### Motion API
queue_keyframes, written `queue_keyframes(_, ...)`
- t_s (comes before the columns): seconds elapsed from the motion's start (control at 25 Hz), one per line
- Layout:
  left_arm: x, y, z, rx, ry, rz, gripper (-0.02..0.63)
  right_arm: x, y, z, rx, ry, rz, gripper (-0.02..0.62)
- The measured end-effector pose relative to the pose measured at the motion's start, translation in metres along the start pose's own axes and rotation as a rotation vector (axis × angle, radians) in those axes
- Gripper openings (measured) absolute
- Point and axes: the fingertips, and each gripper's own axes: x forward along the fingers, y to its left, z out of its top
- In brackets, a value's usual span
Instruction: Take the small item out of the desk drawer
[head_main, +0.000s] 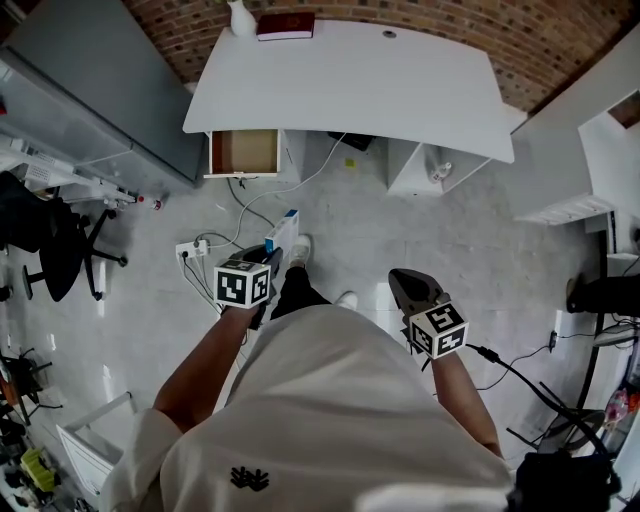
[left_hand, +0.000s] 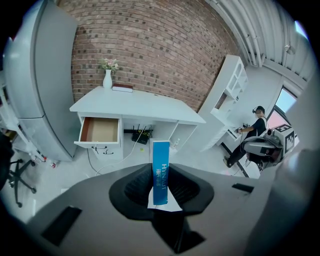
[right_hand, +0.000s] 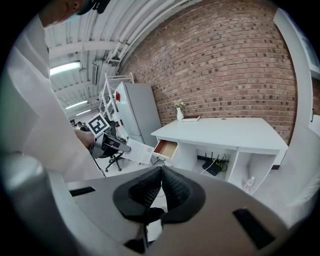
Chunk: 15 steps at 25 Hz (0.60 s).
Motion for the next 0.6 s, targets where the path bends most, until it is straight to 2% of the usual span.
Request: queue_keyframes(0.6, -0.0072, 0.0020, -0.0047, -0.016, -0.001, 0.004, 0.095, 0.0060, 0.0084, 0.0048, -0.033, 0.006, 0.018, 0.029)
